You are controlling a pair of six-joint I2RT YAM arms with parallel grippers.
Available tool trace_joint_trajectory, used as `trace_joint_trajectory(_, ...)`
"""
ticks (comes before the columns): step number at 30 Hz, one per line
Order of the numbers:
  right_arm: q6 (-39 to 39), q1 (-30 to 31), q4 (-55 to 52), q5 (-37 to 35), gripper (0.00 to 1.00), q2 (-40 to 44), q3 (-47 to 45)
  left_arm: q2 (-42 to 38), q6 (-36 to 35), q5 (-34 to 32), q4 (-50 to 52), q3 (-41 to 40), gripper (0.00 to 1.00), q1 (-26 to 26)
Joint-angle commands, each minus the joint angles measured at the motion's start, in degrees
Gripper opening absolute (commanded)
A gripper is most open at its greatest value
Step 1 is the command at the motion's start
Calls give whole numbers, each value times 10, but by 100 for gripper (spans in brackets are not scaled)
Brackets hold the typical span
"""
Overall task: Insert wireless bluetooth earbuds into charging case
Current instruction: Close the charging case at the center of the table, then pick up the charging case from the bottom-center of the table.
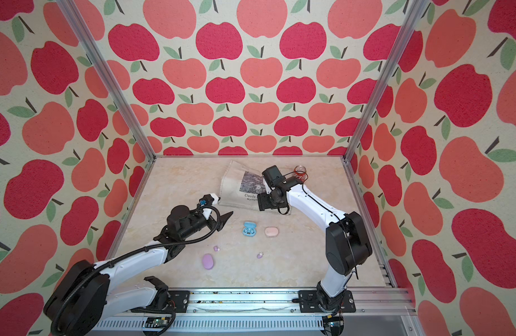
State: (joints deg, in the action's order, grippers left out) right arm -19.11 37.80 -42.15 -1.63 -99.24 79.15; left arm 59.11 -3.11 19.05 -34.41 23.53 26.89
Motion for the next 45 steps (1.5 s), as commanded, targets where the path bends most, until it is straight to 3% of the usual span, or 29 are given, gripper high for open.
trace_joint_trajectory(1, 38, 29, -17, -44, 75, -31, 25, -113, 113, 5, 143, -10, 99, -44)
trace_joint_trajectory(5, 44, 53, -16, -61, 74, -77, 41, -219, 155, 24, 283, 9, 99, -100)
trace_joint_trajectory(8, 51, 67, -18, -70, 74, -102, 50, -245, 193, 45, 353, 34, 99, -141)
trace_joint_trajectory(13, 59, 92, -30, -88, 74, -110, 47, -229, 256, 75, 397, 70, 99, -186)
trace_joint_trajectory(23, 44, 134, -17, -106, 74, -37, -30, -197, 321, 84, 437, 128, 99, -220)
trace_joint_trajectory(27, 28, 148, -9, -93, 72, 4, -24, -190, 436, 17, 518, 149, 99, -254)
trace_joint_trajectory(30, -10, 172, 44, -37, 72, 45, -33, -184, 508, 60, 574, 151, 99, -317)
trace_joint_trajectory(32, -37, 203, 76, -6, 72, 53, -40, -198, 526, 70, 579, 142, 99, -323)
trace_joint_trajectory(37, -33, 302, 19, 4, 73, -37, 43, -231, 565, 126, 606, 128, 99, -364)
trace_joint_trajectory(45, -3, 393, -106, 1, 78, -214, 255, -313, 554, 43, 682, 156, 99, -403)
